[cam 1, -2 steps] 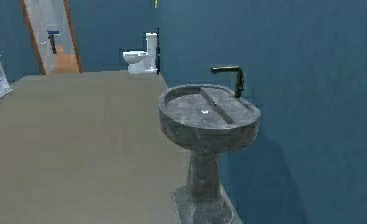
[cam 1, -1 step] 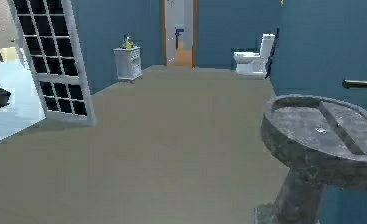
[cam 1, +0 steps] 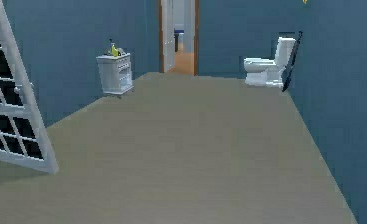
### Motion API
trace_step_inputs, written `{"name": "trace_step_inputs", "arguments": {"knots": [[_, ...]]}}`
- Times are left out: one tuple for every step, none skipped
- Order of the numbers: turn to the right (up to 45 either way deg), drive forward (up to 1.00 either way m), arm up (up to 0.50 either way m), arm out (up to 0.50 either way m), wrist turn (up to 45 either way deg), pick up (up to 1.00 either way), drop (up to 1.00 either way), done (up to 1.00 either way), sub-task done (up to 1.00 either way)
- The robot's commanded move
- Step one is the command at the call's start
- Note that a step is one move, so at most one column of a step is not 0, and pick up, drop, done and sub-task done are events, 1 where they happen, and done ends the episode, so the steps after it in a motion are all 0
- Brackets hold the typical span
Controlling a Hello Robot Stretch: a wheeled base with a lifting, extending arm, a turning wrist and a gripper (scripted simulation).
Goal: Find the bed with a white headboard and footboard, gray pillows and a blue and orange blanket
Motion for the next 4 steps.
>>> {"name": "trace_step_inputs", "arguments": {"knots": [[0.0,1.00,0.00,0.00,0.0,0.00,0.00,0.00,0.00],[0.0,1.00,0.00,0.00,0.0,0.00,0.00,0.00,0.00],[0.0,1.00,0.00,0.00,0.0,0.00,0.00,0.00,0.00],[0.0,1.00,0.00,0.00,0.0,0.00,0.00,0.00,0.00]]}}
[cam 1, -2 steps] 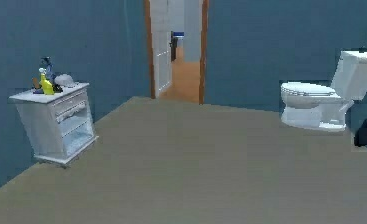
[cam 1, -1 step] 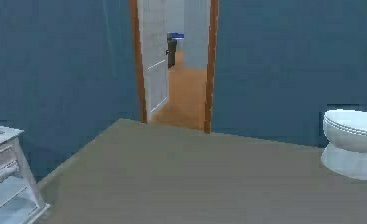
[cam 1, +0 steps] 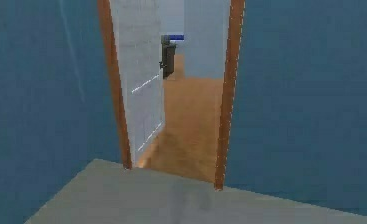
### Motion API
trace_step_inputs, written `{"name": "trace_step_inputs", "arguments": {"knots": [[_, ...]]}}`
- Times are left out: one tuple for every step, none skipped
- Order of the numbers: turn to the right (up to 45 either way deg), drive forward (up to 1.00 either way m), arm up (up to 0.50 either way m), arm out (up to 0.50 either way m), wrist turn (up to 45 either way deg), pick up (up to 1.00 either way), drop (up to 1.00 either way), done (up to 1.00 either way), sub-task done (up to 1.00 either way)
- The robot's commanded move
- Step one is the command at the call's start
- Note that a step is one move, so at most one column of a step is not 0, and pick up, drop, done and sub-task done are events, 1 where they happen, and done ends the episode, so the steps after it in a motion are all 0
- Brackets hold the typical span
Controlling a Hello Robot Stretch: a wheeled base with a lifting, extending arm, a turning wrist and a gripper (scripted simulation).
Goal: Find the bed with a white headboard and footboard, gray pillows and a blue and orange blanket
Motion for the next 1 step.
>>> {"name": "trace_step_inputs", "arguments": {"knots": [[0.0,1.00,0.00,0.00,0.0,0.00,0.00,0.00,0.00]]}}
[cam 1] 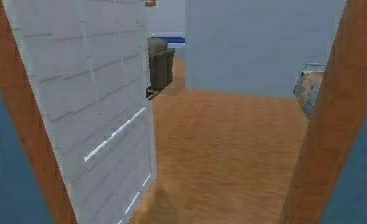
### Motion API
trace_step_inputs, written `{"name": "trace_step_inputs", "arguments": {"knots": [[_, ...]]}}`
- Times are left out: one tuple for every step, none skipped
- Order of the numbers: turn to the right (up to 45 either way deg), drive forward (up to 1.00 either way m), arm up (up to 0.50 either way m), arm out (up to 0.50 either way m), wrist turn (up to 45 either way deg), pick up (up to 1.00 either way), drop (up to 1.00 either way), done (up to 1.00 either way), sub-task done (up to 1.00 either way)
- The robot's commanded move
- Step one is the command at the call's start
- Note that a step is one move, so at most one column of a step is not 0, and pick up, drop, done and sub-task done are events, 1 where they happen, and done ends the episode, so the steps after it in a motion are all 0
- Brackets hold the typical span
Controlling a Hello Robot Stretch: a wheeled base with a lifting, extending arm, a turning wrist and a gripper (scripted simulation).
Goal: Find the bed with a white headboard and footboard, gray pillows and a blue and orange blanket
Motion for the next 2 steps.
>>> {"name": "trace_step_inputs", "arguments": {"knots": [[0.0,0.25,0.00,0.00,0.0,0.00,0.00,0.00,0.00],[24.0,0.00,0.00,0.00,0.0,0.00,0.00,0.00,0.00]]}}
